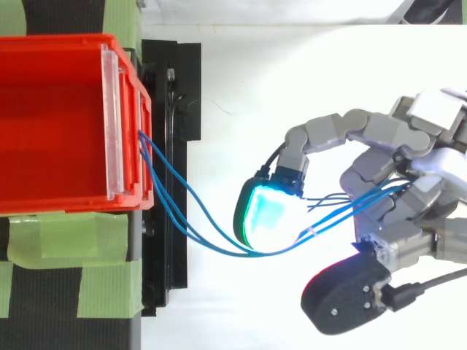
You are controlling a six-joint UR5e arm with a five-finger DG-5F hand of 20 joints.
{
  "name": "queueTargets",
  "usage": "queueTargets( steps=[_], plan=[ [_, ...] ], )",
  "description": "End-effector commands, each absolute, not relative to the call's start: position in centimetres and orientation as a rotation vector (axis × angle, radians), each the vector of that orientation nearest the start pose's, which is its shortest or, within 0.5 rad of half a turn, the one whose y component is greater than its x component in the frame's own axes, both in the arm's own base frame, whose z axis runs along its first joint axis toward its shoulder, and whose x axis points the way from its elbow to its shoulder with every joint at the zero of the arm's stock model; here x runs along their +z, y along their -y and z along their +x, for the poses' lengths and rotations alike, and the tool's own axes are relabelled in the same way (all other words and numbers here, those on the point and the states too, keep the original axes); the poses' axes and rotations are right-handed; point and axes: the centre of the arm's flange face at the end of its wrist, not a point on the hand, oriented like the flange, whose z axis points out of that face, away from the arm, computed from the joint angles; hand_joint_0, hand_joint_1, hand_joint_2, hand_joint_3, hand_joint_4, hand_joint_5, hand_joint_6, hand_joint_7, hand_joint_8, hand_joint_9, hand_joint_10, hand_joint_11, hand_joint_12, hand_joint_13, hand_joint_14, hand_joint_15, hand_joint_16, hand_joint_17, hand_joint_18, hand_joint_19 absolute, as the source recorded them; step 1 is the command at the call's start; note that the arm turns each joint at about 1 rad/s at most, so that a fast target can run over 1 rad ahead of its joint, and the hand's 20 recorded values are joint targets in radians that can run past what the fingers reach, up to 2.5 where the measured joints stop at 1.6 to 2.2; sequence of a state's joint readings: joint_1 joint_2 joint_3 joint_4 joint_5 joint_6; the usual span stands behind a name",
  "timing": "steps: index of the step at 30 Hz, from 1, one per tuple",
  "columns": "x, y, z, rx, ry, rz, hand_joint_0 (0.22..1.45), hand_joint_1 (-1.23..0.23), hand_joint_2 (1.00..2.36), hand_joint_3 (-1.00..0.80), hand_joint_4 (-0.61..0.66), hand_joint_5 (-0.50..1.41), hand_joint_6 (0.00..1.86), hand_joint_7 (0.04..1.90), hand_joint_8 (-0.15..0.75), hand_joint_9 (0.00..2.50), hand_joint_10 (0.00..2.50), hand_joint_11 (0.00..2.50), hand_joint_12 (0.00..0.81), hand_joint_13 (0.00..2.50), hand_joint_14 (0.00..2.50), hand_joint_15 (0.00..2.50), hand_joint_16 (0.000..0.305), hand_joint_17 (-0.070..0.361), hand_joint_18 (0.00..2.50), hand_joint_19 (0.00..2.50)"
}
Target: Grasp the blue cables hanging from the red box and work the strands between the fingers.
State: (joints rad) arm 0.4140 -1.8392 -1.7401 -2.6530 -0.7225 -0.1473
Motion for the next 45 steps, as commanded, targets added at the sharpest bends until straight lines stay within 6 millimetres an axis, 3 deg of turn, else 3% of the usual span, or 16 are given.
queueTargets(
  steps=[1,7,13,14,15,16,21,26,32,37,40,43,44,45],
  plan=[
    [30.88,-2.58,57.55,0.797,-0.944,1.297,0.86,-0.82,1.00,-0.98,0.24,0.05,0.84,0.93,0.492,1.27,2.50,2.46,0.646,1.79,2.50,1.41,0.248,0.186,2.42,0.51],
    [30.72,-2.49,57.34,0.779,-0.964,1.300,0.94,-0.84,1.01,-0.88,0.24,0.01,0.93,0.89,0.492,1.27,2.50,2.46,0.646,1.79,2.50,1.41,0.248,0.186,2.42,0.51],
    [30.59,-2.41,57.16,0.764,-0.980,1.302,0.93,-0.85,1.00,-1.00,0.26,-0.01,0.97,0.87,0.492,1.27,2.50,2.46,0.646,1.79,2.50,1.41,0.248,0.186,2.42,0.51],
    [30.51,-2.29,57.10,0.759,-0.983,1.303,0.97,-0.85,1.00,-0.93,0.25,-0.02,0.99,0.86,0.492,1.27,2.50,2.46,0.646,1.79,2.50,1.41,0.248,0.186,2.42,0.51],
    [30.57,-2.31,57.14,0.761,-0.982,1.303,1.06,-0.82,1.01,-0.72,0.25,-0.02,1.02,0.84,0.492,1.27,2.50,2.46,0.646,1.79,2.50,1.41,0.248,0.186,2.42,0.51],
    [30.56,-2.39,57.12,0.761,-0.984,1.302,1.06,-0.82,1.01,-0.72,0.25,-0.02,1.02,0.84,0.492,1.27,2.50,2.46,0.646,1.79,2.50,1.41,0.248,0.186,2.42,0.51],
    [30.56,-2.39,57.12,0.761,-0.984,1.302,1.13,-0.78,1.02,-0.25,0.23,-0.02,1.07,0.81,0.492,1.27,2.50,2.46,0.646,1.79,2.50,1.41,0.248,0.186,2.42,0.51],
    [30.50,-2.37,57.08,0.759,-0.986,1.303,1.10,-0.77,1.02,-0.31,0.23,-0.02,1.06,0.81,0.492,1.27,2.50,2.46,0.646,1.79,2.50,1.41,0.248,0.186,2.42,0.51],
    [30.50,-2.37,57.08,0.759,-0.986,1.303,1.20,-0.74,1.02,-0.34,0.22,0.00,1.07,0.80,0.492,1.27,2.50,2.46,0.646,1.79,2.50,1.41,0.248,0.186,2.42,0.51],
    [30.50,-2.28,57.09,0.758,-0.984,1.303,1.29,-0.71,1.01,-0.25,0.19,0.09,1.04,0.82,0.492,1.27,2.50,2.46,0.646,1.79,2.50,1.41,0.248,0.186,2.42,0.51],
    [30.56,-2.39,57.12,0.761,-0.984,1.302,1.33,-0.71,1.01,-0.11,0.14,0.16,1.01,0.85,0.492,1.27,2.50,2.46,0.646,1.79,2.50,1.41,0.248,0.186,2.42,0.51],
    [30.56,-2.39,57.12,0.761,-0.984,1.302,1.22,-0.74,1.01,-0.08,0.15,0.16,0.98,0.89,0.492,1.27,2.50,2.46,0.646,1.79,2.50,1.41,0.248,0.186,2.42,0.51],
    [30.56,-2.39,57.12,0.761,-0.984,1.302,1.08,-0.77,1.01,-0.18,0.17,0.15,0.95,0.90,0.492,1.27,2.50,2.46,0.646,1.79,2.50,1.41,0.248,0.186,2.42,0.51],
    [30.56,-2.30,57.12,0.758,-0.984,1.302,0.92,-0.78,1.01,-0.44,0.18,0.14,0.88,0.93,0.492,1.27,2.50,2.46,0.646,1.79,2.50,1.41,0.248,0.186,2.42,0.51]
  ],
)
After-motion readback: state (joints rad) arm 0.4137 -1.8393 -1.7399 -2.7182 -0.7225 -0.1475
